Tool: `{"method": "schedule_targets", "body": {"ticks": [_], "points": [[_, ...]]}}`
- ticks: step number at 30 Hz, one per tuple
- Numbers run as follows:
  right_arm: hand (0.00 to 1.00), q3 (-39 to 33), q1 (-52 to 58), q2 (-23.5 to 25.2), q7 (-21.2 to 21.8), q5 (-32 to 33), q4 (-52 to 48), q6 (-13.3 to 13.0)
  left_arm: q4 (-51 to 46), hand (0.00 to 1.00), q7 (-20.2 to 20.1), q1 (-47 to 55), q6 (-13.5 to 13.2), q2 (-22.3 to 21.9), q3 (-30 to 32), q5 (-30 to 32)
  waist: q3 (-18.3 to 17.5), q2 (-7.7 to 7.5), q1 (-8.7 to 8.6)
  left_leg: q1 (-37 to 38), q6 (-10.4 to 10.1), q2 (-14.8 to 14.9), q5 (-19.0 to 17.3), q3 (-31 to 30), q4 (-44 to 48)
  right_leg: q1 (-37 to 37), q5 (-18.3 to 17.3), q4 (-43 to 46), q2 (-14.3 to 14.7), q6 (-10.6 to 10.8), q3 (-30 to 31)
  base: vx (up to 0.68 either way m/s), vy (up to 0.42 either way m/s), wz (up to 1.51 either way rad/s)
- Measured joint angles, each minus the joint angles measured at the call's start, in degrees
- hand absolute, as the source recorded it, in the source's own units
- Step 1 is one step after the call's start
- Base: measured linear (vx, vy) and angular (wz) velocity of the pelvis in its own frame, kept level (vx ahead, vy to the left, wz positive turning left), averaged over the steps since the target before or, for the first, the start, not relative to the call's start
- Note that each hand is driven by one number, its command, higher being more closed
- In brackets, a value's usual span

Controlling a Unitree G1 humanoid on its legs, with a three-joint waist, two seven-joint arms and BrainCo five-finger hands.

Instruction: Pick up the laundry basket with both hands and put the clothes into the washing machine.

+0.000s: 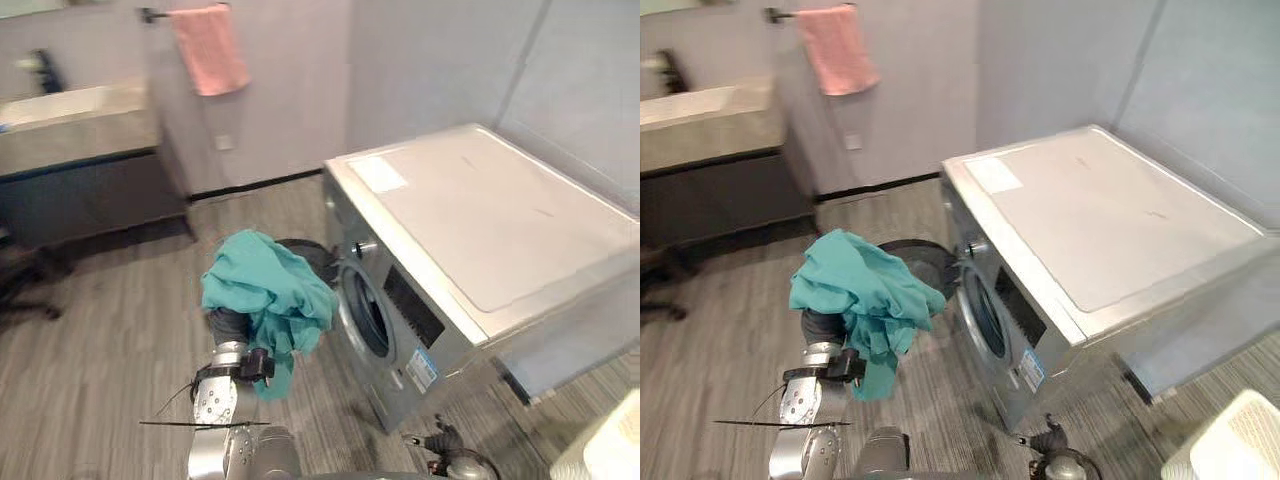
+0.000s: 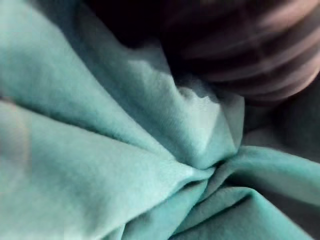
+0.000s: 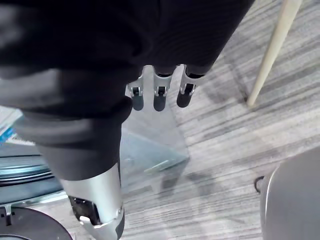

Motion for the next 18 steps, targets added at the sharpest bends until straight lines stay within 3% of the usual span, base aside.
{"method": "schedule_targets", "body": {"ticks": [1,2,3,4,6,9,10,11,12,13,15,18], "points": [[0.00,0.16,0.29,0.20,0.53,-0.03,0.01,-0.28,1.01,1.00,0.20,0.28,0.00,-0.19,-0.10,0.03,-0.12,0.41,0.46,1.38,-1.53,-1.65,1.39,-4.26,-4.74,-0.04,-0.45,1.08,-0.30,1.83,2.08,0.26,0.402,-1.91],[0.00,0.94,1.25,0.12,0.82,-0.03,-0.34,-0.82,1.43,1.00,0.61,1.52,-0.05,-0.55,-0.48,0.03,-0.89,1.93,1.09,2.70,-3.04,-2.15,8.39,-8.04,-8.65,0.05,-2.57,2.71,-0.25,5.67,4.25,0.35,0.611,-2.08],[0.00,1.03,2.16,0.49,1.00,-0.07,-0.55,-1.03,1.95,1.00,0.72,2.84,-0.04,0.34,-1.26,0.06,-1.19,0.97,0.36,2.36,-8.42,-2.85,2.80,-7.97,-4.15,-0.02,-6.22,4.69,-1.61,8.16,6.34,0.29,0.577,-1.57],[0.00,0.98,2.41,1.12,1.11,-0.07,-0.71,-1.01,2.54,1.00,0.74,2.78,0.13,0.95,-1.29,0.10,-0.79,0.11,-0.16,1.92,-7.03,-3.75,1.44,-6.48,-2.02,-0.32,-6.64,5.67,-2.98,8.53,7.16,0.24,0.535,-1.14],[0.00,2.05,3.14,2.50,1.89,-1.22,-0.86,-1.42,3.91,1.00,0.16,4.97,0.90,1.53,-1.68,0.05,-1.47,-3.30,-1.06,2.02,-4.19,-4.64,-1.76,-0.09,1.22,-2.91,-5.32,8.78,-6.06,9.87,10.08,0.17,0.434,-1.01],[0.00,2.97,3.41,2.49,2.01,-1.59,-1.33,-2.10,4.27,1.00,-1.45,8.03,1.73,1.50,-2.15,0.15,-1.49,-3.30,-0.85,4.13,-2.08,-2.82,-3.26,7.60,0.15,-6.91,-1.23,10.64,-9.61,12.25,4.91,0.02,0.300,-1.55],[0.00,3.89,3.33,2.50,2.45,-1.61,-1.61,-2.08,5.42,1.00,-1.75,9.60,1.70,1.47,-1.97,0.18,-1.58,-2.80,0.97,7.36,-1.77,-0.14,-3.15,15.51,-3.17,-10.61,1.18,12.37,-14.65,11.59,-9.26,-0.04,0.184,-2.23],[0.00,4.04,3.34,2.48,2.85,-1.64,-1.67,-2.06,6.35,1.00,-1.80,9.98,1.71,1.45,-1.90,0.13,-1.51,-2.39,1.71,8.30,-1.76,0.67,-3.14,18.25,-4.47,-11.36,1.75,13.00,-17.34,10.78,-17.23,-0.09,0.183,-2.84],[0.00,4.94,3.06,2.48,3.15,-1.72,-1.66,-1.98,8.35,1.00,-2.15,10.50,1.80,1.34,-1.35,0.02,-1.53,-2.31,2.20,10.85,-1.90,1.73,-3.43,23.48,-7.08,-11.54,2.49,13.94,-21.47,9.47,-33.78,-0.10,0.141,-2.38],[0.00,4.98,3.02,2.47,3.18,-2.12,-1.71,-1.95,10.67,1.00,-2.83,10.64,2.24,0.70,-0.21,-0.19,-1.47,-1.78,2.11,12.60,-2.27,2.77,-3.22,27.68,-9.10,-10.14,2.44,12.75,-23.83,8.93,-44.15,-0.08,0.109,-2.11],[0.00,5.48,2.95,2.48,3.13,-2.39,-2.31,-1.97,13.43,1.00,-2.90,9.81,3.48,0.54,0.22,-0.81,-1.47,-1.71,1.52,13.51,-3.13,3.53,-2.02,30.38,-11.08,-9.85,4.74,10.98,-24.47,10.37,-48.50,-0.03,0.032,-1.13],[0.00,6.56,2.68,1.94,3.12,-3.69,-1.71,-1.91,20.32,1.00,-2.64,5.71,4.70,-0.83,1.76,-3.20,-1.16,-2.05,0.46,12.93,-2.87,4.04,0.84,30.25,-13.09,-11.65,4.79,10.45,-23.16,10.73,-48.87,0.06,-0.087,-0.11]]}}
